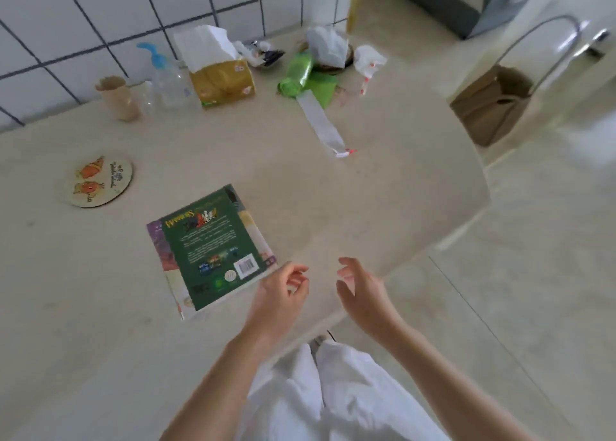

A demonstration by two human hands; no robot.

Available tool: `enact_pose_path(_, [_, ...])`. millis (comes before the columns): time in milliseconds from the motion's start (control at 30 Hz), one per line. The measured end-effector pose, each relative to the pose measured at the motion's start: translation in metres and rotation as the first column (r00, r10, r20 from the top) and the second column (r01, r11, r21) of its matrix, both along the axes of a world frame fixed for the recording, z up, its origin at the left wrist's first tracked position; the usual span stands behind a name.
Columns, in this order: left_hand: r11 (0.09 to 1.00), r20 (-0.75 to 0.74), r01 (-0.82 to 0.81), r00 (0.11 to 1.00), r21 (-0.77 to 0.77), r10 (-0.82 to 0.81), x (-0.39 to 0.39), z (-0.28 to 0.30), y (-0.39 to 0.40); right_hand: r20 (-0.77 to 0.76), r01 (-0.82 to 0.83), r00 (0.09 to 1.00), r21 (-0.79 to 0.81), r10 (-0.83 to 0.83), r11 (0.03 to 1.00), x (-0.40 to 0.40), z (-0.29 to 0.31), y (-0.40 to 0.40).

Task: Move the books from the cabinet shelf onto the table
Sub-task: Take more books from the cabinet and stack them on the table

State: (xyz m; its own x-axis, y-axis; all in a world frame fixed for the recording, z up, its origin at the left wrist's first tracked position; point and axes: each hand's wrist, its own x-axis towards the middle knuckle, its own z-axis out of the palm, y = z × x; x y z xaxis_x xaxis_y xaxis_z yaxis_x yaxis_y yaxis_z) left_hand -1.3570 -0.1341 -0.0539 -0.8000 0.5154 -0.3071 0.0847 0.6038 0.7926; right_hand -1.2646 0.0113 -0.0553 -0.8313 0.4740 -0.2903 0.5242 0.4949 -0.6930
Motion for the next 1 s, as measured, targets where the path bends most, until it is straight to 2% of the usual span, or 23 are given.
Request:
enact_pose_path(133, [0.973,0.003,0.232,0.973,-0.008,-0.232,0.038,-0.004,0.013,0.004,0.224,0.975,0.000,-0.224,0.975,0.072,-0.007,-0.011])
enact_pose_path(267, [0.898,-0.001,0.437,0.899,-0.037,-0.438,0.084,-0.006,0.026,0.036,0.419,0.907,0.030,-0.420,0.907,0.150,-0.009,-0.027])
enact_pose_path(333, [0.837,-0.054,0.542,0.836,-0.081,-0.546,0.111,-0.007,0.035,0.040,0.517,0.854,0.043,-0.518,0.855,0.193,-0.006,-0.033])
enact_pose_path(400, [0.813,-0.124,0.567,0.804,-0.133,-0.581,0.125,-0.009,0.040,0.038,0.583,0.810,0.050,-0.585,0.811,0.222,-0.003,-0.039])
enact_pose_path(567, [0.717,-0.196,0.677,0.690,-0.165,-0.697,0.205,0.001,0.072,0.007,0.813,0.581,0.036,-0.814,0.581,0.334,0.007,-0.060])
enact_pose_path(700, [0.568,-0.202,0.812,0.539,-0.136,-0.818,0.309,0.002,0.098,-0.010,0.945,0.327,0.012,-0.945,0.327,0.446,0.011,-0.094])
enact_pose_path(867, [0.375,-0.143,0.924,0.362,-0.080,-0.921,0.463,-0.002,0.106,-0.002,0.997,0.077,0.016,-0.997,0.077,0.579,0.015,-0.141])
enact_pose_path(1000, [0.230,-0.109,0.973,0.228,-0.005,-0.968,0.581,-0.005,0.103,-0.019,0.998,-0.051,0.039,-0.999,-0.051,0.663,0.018,-0.164])
